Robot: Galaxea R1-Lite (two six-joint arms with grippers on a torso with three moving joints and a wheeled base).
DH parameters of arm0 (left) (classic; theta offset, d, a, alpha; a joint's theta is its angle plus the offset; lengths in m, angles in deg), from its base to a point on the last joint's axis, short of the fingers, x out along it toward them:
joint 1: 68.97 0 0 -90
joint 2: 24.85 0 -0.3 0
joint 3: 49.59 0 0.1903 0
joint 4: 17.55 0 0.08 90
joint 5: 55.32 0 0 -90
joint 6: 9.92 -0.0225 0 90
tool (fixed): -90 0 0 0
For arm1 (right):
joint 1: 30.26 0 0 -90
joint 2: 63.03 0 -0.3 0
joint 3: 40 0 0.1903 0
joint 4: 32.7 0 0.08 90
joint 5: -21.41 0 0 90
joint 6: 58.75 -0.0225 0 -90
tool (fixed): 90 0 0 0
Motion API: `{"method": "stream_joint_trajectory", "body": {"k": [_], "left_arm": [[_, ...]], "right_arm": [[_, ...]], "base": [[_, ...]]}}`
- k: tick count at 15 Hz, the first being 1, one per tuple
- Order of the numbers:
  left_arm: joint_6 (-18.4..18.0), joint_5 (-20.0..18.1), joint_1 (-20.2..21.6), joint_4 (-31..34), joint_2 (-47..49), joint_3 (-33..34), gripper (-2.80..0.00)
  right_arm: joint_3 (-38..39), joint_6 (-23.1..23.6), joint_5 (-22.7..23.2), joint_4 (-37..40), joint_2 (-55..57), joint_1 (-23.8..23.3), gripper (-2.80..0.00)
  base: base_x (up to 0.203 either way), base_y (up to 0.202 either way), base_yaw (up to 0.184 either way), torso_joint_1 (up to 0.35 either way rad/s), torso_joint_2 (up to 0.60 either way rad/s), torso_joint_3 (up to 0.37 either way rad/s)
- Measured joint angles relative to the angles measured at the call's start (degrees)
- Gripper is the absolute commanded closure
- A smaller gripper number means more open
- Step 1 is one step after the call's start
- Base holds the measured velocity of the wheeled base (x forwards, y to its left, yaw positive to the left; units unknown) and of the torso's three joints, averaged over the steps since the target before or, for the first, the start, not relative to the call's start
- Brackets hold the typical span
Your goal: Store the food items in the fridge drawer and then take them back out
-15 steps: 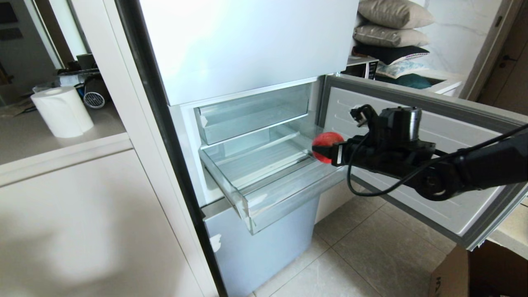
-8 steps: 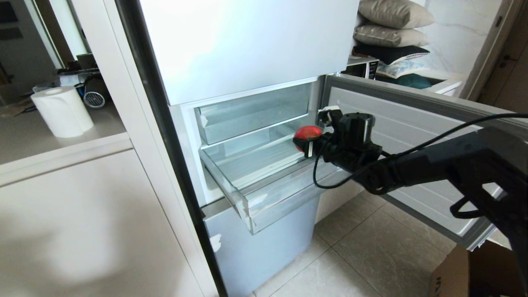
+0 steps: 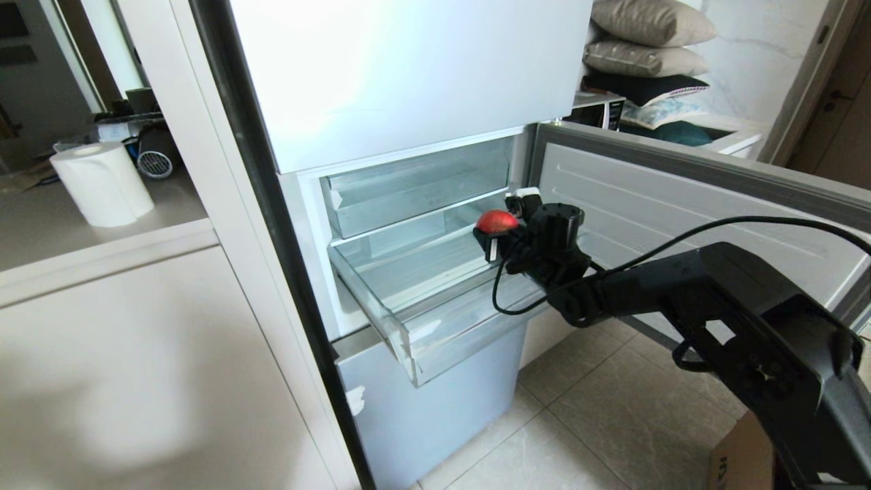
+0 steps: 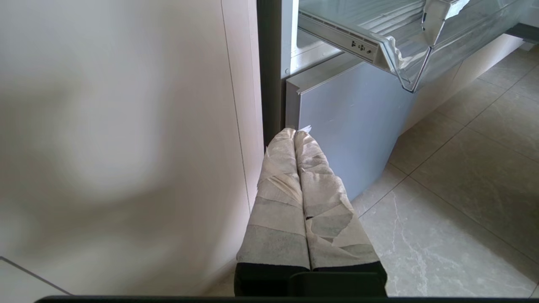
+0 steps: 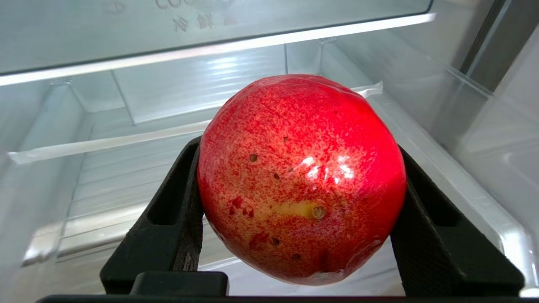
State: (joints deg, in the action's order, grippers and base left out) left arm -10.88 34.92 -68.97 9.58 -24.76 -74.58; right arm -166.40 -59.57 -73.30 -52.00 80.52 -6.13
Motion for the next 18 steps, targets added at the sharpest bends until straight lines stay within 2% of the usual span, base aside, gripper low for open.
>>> {"method": "stream_joint_trajectory", "body": {"k": [1,10,11,12,14,18], "left_arm": [[0.0,0.0,0.0,0.0,0.0,0.0,0.0],[0.0,-0.01,0.0,0.0,0.0,0.0,0.0],[0.0,-0.01,0.0,0.0,0.0,0.0,0.0],[0.0,0.0,0.0,0.0,0.0,0.0,0.0],[0.0,0.0,0.0,0.0,0.0,0.0,0.0],[0.0,0.0,0.0,0.0,0.0,0.0,0.0]], "right_arm": [[-0.99,0.05,0.0,0.18,0.55,-0.05,-2.8],[-7.16,-0.33,-0.99,2.34,3.04,-0.3,-2.8],[-7.11,-0.39,-2.02,2.32,2.95,-0.3,-2.39],[-6.38,-0.43,-3.67,2.29,2.26,-0.22,0.0],[-2.02,-0.45,-5.86,2.1,-1.22,0.04,0.0],[15.14,-0.63,-6.64,1.99,-15.3,0.24,0.0]], "base": [[0.0,0.0,0.0,0.0,0.0,0.0],[0.0,0.0,0.0,0.0,0.0,0.0],[0.0,0.0,0.0,0.0,0.0,0.0],[0.0,0.0,0.0,0.0,0.0,0.0],[0.0,0.0,0.0,0.0,0.0,0.0],[0.0,0.0,0.0,0.0,0.0,0.0]]}}
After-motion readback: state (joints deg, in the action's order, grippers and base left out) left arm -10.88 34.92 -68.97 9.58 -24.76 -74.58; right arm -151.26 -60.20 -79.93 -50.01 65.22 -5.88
